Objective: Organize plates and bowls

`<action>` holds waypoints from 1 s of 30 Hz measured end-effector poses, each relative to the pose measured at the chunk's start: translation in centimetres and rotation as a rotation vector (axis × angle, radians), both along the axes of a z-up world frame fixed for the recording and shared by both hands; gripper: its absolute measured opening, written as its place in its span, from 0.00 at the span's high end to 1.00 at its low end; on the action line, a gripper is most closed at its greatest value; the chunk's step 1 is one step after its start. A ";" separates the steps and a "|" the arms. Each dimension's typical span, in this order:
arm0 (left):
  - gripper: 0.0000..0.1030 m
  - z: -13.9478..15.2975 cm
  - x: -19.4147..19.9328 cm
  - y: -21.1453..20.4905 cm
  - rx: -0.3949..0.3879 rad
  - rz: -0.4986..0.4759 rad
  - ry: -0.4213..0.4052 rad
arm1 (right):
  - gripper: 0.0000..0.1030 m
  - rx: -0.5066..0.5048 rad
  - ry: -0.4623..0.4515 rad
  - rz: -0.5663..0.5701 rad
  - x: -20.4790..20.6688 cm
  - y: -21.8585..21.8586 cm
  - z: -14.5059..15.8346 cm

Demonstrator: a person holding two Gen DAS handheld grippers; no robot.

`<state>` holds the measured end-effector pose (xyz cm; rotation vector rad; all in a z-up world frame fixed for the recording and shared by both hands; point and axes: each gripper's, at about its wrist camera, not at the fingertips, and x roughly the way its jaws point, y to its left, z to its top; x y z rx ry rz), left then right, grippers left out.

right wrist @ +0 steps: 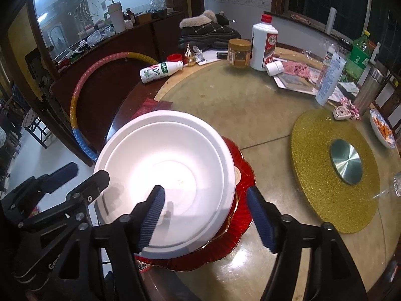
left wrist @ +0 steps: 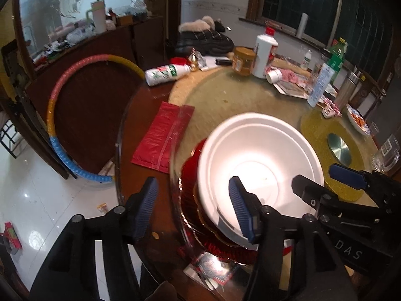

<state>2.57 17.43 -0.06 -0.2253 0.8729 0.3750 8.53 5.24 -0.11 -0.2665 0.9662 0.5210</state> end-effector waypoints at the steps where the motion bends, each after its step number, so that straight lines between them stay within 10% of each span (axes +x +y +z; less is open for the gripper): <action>1: 0.40 0.2 -0.2 0.1 0.006 0.008 -0.009 | 0.27 0.000 -0.012 0.000 -0.1 0.0 0.2; 30: 0.30 -0.2 -3.5 -3.4 0.048 -0.024 -0.043 | 0.14 -0.003 -0.152 0.071 -4.5 -5.7 1.3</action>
